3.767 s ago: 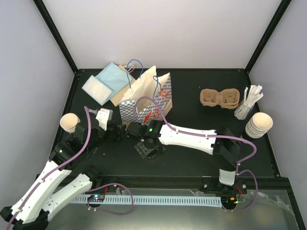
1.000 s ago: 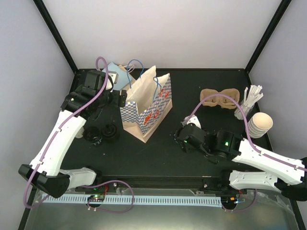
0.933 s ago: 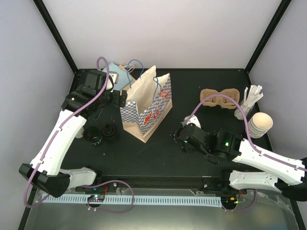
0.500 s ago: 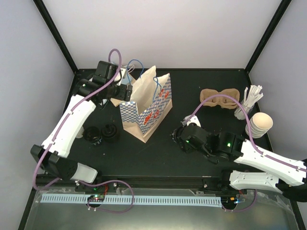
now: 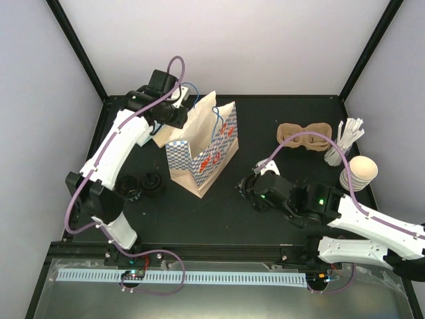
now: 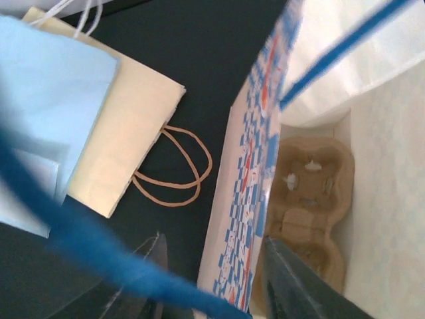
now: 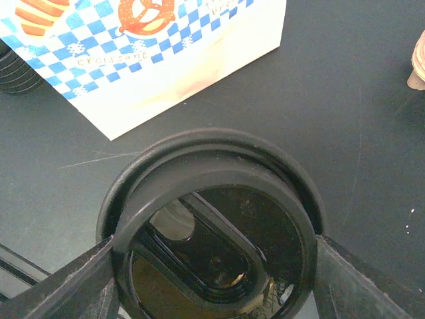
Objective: Pack the takeout coffee
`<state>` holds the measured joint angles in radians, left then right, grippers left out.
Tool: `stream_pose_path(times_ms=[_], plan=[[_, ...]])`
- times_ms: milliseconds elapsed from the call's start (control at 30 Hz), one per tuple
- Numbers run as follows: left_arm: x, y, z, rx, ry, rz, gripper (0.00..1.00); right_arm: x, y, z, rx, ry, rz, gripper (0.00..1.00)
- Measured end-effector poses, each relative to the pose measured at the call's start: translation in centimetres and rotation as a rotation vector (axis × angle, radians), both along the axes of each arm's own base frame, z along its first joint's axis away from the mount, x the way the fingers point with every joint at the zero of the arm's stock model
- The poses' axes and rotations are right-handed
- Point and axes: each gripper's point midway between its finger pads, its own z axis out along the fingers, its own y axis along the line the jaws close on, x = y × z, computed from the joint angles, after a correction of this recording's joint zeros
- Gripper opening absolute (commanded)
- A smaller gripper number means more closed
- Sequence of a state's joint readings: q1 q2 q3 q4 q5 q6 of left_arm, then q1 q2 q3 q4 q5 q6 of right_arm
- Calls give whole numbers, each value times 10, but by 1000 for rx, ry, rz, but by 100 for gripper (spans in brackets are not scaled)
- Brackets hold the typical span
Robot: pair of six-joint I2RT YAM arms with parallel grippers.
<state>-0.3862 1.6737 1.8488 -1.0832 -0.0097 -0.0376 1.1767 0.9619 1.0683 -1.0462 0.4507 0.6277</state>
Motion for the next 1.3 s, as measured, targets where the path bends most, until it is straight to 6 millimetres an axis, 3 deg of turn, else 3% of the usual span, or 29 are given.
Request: stream_pose_path(times_ms=[100,167,400,733,1033,1300], plan=[[-1,-6,-8,-9,39,-24,9,0,-1,2,-8,-8,13,73],[-5,-9,-12,-12,62,-52,2,0,-2,7,-15,-20,21,73],[-18,-19,-4,-49,56,-119,2,8,-5,56,17,-124,38,73],[-71,-28,39,-115,-70,-236,2,12,-31,99,16,-235,1,73],[-94,-34,25,-113,-77,-287,1,11,-60,128,40,-314,-45,71],[-125,-53,17,-126,-94,-374,2,10,-51,152,61,-401,54,69]])
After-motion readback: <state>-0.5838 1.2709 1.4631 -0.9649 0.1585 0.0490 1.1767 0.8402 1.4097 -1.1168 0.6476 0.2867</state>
